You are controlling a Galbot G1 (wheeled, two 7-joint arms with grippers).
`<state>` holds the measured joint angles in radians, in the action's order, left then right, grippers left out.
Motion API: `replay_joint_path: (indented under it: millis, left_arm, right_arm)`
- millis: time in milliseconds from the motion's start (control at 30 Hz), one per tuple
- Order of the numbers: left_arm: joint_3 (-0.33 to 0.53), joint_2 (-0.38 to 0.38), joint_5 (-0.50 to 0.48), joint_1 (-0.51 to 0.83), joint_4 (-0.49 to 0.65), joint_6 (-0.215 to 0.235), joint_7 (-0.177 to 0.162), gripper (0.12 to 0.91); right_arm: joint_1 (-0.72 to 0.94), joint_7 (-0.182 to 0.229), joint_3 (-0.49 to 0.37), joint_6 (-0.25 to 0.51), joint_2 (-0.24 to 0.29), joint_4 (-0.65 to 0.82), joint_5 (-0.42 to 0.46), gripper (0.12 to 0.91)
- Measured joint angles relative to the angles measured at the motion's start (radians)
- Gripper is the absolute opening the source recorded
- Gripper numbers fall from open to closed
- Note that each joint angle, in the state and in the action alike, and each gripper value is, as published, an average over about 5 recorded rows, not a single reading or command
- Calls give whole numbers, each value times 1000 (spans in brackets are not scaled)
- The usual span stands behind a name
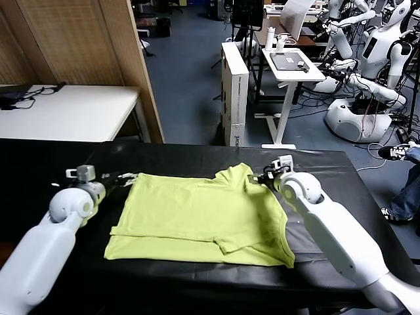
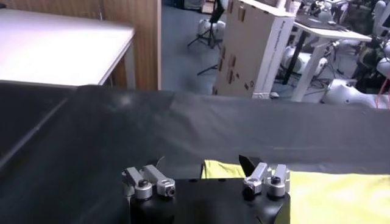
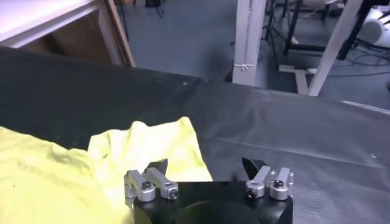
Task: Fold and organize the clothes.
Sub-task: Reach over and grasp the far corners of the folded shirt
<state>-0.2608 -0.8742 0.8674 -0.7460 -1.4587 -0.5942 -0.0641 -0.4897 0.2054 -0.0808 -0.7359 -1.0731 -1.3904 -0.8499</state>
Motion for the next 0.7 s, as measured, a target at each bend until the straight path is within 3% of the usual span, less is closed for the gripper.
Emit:
replay_joint_path:
  millis: [467, 567, 700]
  left_arm:
    - [71, -66, -29, 59, 73, 1, -2, 907]
    - [79, -77, -35, 64, 86, 1, -2, 896]
    - [88, -83, -36, 66, 90, 2, 0, 825]
  right_arm:
    - [-9, -9, 3, -1, 2, 8, 4, 897]
    - [-9, -18, 4, -1, 4, 8, 7, 798]
    - [-13, -23, 5, 0, 4, 7, 9, 552]
